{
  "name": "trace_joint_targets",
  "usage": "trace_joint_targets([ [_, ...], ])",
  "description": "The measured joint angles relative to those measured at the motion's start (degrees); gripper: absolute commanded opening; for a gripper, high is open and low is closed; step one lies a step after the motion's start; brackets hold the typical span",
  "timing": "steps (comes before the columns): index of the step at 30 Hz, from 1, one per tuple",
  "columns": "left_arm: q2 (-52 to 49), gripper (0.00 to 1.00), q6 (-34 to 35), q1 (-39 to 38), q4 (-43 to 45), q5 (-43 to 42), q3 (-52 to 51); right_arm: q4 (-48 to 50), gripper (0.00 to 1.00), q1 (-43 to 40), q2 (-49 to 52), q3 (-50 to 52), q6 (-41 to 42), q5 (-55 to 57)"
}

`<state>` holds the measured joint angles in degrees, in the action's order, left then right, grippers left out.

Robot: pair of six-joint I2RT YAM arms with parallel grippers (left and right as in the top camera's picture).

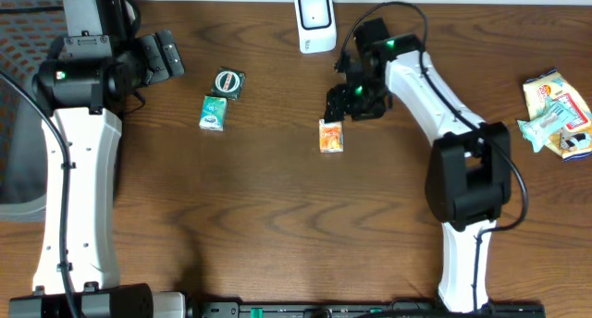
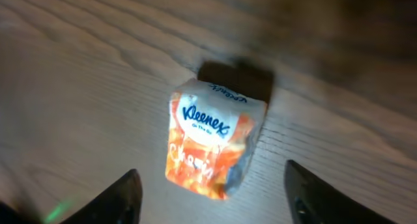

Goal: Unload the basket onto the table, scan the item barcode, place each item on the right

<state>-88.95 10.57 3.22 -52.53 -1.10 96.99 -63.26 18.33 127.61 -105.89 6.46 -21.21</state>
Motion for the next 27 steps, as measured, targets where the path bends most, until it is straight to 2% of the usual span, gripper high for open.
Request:
trace_joint_targets([
  [3, 0.00, 0.98, 0.00, 0.00, 0.00, 0.00, 0.00, 0.15, 0.57, 1.38, 2.19, 0.37, 0.66, 0.31],
  [5, 0.00, 0.97, 0.00, 0.00, 0.00, 0.00, 0.00, 0.13, 0.54, 2.12, 3.50, 0.44, 1.05, 0.70],
  [8, 0.00, 0.98, 0.00, 0.00, 0.00, 0.02, 0.00, -0.13, 0.36, 2.89, 5.09, 0.74, 2.16, 1.14],
  [9, 0.00, 0.98, 0.00, 0.00, 0.00, 0.02, 0.00, -0.22, 0.34, 2.91, 5.25, 0.85, 2.38, 1.20],
  [16, 0.00, 0.98, 0.00, 0.00, 0.00, 0.00, 0.00, -0.92, 0.35, 2.43, 5.29, 0.85, 3.19, 1.29],
  [27, 0.00, 0.98, 0.00, 0.00, 0.00, 0.00, 0.00, -5.11, 0.48, -2.45, 5.29, -0.52, 0.66, -2.05],
])
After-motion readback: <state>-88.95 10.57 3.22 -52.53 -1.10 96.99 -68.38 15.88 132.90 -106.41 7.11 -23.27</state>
